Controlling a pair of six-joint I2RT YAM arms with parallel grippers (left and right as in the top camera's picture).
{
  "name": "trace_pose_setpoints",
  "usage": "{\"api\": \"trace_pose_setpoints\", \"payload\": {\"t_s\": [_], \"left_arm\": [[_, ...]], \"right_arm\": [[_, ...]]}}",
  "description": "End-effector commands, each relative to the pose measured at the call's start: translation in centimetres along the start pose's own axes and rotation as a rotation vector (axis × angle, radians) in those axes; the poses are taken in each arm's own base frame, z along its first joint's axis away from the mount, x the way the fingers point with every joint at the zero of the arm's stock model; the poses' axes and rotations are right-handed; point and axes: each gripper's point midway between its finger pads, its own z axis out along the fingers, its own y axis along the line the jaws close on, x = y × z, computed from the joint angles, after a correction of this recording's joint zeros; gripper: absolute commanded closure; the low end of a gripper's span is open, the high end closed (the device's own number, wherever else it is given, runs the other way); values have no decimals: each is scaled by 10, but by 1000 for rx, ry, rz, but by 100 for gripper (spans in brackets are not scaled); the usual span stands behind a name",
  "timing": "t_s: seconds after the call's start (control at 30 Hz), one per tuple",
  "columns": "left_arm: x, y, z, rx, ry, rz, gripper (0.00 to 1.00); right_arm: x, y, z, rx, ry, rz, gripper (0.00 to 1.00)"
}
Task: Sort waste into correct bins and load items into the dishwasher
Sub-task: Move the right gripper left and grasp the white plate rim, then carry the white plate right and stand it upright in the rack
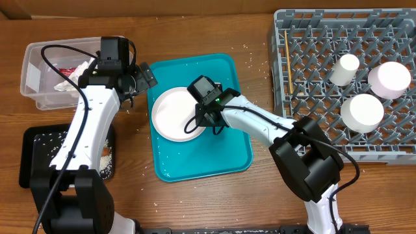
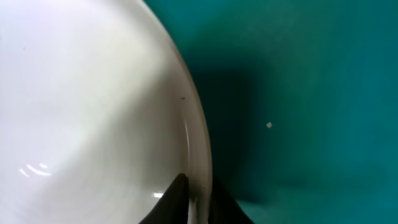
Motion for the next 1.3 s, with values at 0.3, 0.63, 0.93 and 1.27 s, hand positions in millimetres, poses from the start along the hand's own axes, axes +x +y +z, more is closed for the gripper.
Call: {"api": "trace_pose_setpoints", "payload": {"t_s": [0.3,0.63,0.93,1.27], "left_arm": [[-10,-5,-15,17,-47,-19,0],[-10,-5,-15,17,-47,-19,0],[-10,-5,-15,17,-47,-19,0],[-10,-5,-15,17,-47,-19,0]], "right_arm": [[-96,-44,-121,36,-212,137,96],[-178,-188,-263,264,-505,208,96],[-200,-322,-299,608,-635,367,96],[-203,-371,-270,676,-581,414,96]]}}
